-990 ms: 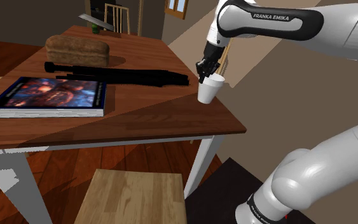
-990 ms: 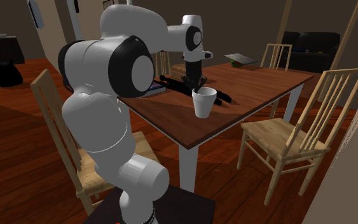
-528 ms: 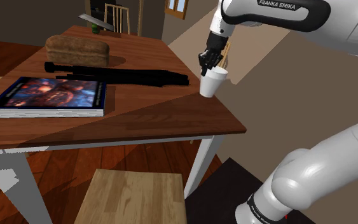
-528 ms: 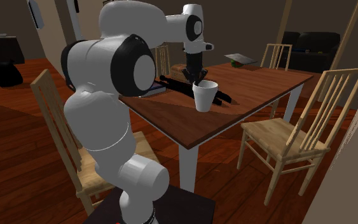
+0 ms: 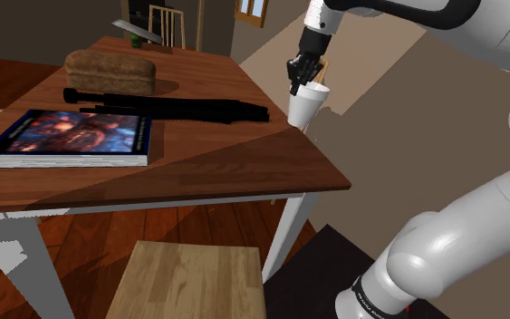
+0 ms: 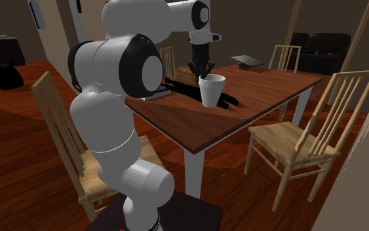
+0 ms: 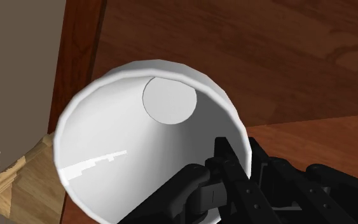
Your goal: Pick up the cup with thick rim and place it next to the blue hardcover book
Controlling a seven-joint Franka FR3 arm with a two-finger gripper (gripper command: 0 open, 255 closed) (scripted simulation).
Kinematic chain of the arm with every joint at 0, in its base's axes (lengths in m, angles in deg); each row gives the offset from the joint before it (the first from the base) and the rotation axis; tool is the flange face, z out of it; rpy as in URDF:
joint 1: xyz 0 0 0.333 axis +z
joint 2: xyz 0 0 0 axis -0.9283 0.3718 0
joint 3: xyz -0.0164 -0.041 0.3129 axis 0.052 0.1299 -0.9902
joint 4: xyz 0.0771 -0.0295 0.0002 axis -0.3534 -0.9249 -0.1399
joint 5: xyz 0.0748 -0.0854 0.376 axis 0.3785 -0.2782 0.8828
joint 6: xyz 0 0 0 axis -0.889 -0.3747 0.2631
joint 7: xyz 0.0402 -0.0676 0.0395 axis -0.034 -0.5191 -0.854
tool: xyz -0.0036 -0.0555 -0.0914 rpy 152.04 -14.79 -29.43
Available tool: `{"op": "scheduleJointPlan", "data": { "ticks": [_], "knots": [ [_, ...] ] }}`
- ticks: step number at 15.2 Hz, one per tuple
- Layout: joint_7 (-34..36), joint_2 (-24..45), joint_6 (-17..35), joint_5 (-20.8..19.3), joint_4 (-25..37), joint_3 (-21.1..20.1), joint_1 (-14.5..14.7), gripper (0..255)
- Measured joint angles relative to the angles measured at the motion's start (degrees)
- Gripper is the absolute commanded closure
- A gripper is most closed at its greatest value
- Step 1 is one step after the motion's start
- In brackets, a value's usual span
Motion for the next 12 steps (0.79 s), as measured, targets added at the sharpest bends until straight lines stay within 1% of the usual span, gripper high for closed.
{"op": "scheduleJointPlan", "data": {
  "ticks": [6,12],
  "knots": [
    [-0.1,1.9,-4.8,0.0,6.8,-0.1,0.0,255],
    [-0.4,4.8,-10.2,0.1,15.1,0.0,0.0,255]
  ]
}}
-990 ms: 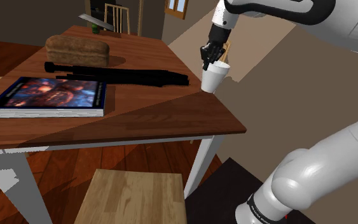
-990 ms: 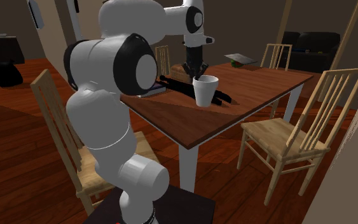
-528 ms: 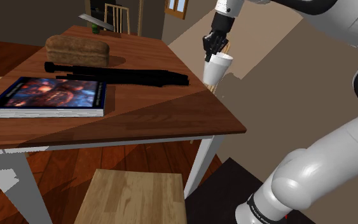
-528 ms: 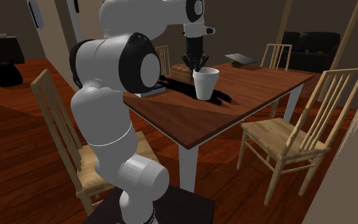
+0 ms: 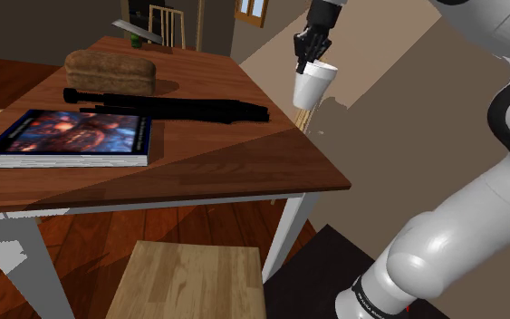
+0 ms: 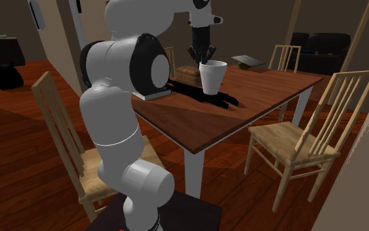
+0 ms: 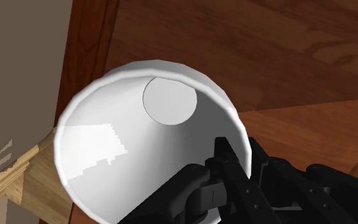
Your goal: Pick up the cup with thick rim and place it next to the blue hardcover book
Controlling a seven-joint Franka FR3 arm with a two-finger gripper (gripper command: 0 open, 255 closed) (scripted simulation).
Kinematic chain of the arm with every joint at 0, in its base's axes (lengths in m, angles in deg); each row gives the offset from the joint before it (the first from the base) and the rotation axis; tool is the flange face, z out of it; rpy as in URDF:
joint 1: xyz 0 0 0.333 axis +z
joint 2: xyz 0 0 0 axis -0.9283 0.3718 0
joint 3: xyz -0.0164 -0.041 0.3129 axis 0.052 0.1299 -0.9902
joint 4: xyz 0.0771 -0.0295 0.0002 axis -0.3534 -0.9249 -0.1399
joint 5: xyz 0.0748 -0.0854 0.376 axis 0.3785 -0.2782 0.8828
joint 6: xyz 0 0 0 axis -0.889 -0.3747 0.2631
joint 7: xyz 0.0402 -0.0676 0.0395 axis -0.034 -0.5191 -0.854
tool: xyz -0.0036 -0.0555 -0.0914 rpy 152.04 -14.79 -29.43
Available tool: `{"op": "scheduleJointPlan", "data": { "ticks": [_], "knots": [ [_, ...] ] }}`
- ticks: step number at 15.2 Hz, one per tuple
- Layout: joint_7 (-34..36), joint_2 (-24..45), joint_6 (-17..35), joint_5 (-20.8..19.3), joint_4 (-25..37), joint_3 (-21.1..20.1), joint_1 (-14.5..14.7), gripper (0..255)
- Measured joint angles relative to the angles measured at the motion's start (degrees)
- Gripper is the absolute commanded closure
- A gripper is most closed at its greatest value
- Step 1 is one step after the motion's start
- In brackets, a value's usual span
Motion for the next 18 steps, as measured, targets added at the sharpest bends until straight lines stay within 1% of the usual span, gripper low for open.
{"op": "scheduleJointPlan", "data": {
  "ticks": [9,12,13,15,17,18],
  "knots": [
    [-0.3,5.3,-8.4,0.0,13.8,0.0,0.0,255],
    [2.6,6.2,-8.4,-0.1,14.5,-1.7,1.3,255],
    [4.0,5.7,-7.5,-0.2,13.0,-2.5,2.0,255],
    [6.8,6.8,-6.8,-0.3,13.3,-4.1,3.2,255],
    [9.5,6.3,-5.6,-0.5,11.4,-5.5,4.5,255],
    [10.9,7.0,-5.2,-0.6,11.6,-6.3,5.1,255]
  ]
}}
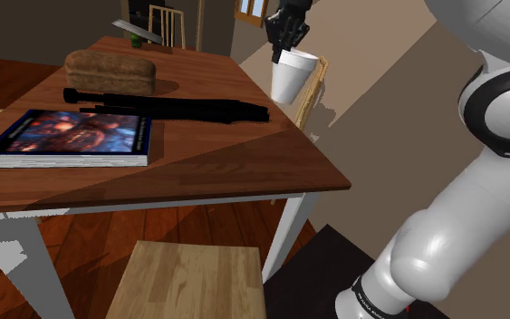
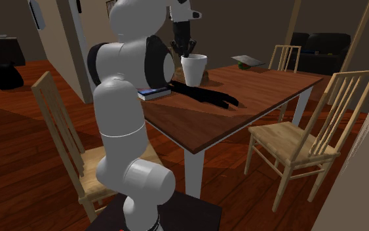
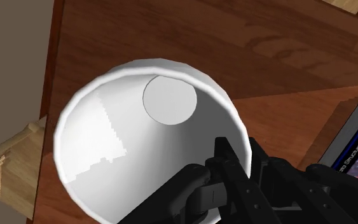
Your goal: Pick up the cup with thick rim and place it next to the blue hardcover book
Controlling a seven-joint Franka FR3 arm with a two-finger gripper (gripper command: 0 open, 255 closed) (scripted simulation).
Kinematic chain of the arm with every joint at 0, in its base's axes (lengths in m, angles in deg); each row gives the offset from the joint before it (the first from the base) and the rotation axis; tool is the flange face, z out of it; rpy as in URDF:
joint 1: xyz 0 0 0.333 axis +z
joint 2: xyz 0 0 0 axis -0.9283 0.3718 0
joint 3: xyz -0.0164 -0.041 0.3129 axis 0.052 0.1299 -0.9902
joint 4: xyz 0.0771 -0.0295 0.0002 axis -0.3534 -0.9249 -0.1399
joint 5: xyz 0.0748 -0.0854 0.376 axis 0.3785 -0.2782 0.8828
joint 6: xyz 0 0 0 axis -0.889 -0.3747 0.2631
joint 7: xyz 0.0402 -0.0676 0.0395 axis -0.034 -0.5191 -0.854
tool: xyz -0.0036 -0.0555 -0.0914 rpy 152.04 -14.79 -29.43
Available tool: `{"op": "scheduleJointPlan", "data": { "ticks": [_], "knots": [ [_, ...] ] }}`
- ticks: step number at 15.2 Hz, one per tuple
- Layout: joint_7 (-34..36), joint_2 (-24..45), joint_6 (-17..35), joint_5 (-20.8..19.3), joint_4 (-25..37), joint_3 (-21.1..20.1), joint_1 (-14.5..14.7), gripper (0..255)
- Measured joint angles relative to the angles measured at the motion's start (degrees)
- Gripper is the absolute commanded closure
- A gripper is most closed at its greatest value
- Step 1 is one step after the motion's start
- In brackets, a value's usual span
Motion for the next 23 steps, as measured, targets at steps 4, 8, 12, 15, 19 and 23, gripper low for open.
{"op": "scheduleJointPlan", "data": {
  "ticks": [4,8,12,15,19,23],
  "knots": [
    [6.1,1.7,1.7,-0.6,-0.4,-3.3,2.9,255],
    [11.5,5.1,2.4,-1.6,1.8,-6.2,5.7,255],
    [16.4,9.2,3.0,-3.0,4.9,-8.5,8.6,255],
    [20.6,14.6,2.7,-4.9,10.0,-10.4,11.7,255],
    [25.5,22.3,0.7,-8.0,19.0,-12.0,16.7,255],
    [26.9,21.7,4.2,-7.8,14.7,-12.4,17.0,255]
  ]
}}
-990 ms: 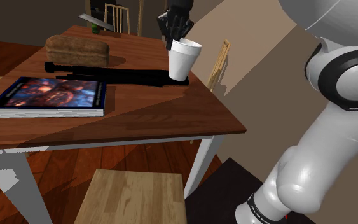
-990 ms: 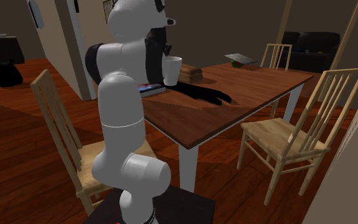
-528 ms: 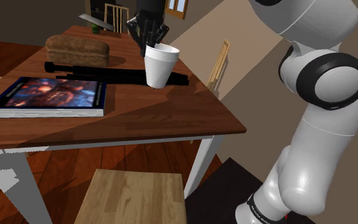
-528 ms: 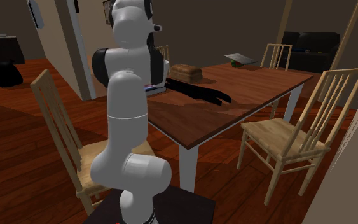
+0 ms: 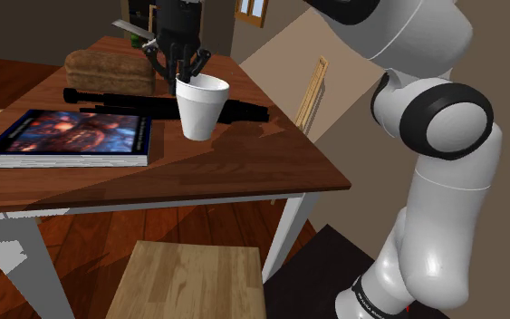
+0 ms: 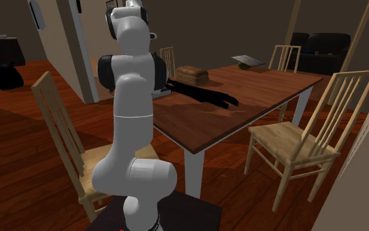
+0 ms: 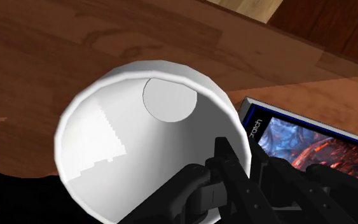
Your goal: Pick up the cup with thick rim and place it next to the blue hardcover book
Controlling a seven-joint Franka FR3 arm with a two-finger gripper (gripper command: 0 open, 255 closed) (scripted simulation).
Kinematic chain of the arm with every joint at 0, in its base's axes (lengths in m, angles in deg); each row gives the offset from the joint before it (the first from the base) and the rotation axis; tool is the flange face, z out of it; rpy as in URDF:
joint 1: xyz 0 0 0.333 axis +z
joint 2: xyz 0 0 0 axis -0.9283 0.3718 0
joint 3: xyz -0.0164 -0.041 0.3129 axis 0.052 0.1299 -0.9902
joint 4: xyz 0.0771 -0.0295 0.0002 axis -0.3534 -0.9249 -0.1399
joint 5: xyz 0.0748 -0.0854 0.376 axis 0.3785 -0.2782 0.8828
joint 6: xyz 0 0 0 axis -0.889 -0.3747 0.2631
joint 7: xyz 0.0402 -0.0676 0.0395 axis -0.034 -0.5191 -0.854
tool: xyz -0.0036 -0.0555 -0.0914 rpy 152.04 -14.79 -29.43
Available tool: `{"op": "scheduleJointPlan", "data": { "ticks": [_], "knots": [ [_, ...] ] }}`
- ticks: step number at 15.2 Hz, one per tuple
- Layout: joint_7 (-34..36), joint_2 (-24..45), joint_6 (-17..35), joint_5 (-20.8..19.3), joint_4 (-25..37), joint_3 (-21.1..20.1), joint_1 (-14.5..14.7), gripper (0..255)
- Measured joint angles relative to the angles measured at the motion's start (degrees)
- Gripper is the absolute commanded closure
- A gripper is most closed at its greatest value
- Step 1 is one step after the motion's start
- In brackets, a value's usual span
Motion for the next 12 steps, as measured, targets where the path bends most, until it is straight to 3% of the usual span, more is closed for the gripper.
{"op": "scheduleJointPlan", "data": {
  "ticks": [12],
  "knots": [
    [0.6,-5.8,12.6,2.0,-18.2,0.1,-2.2,255]
  ]
}}
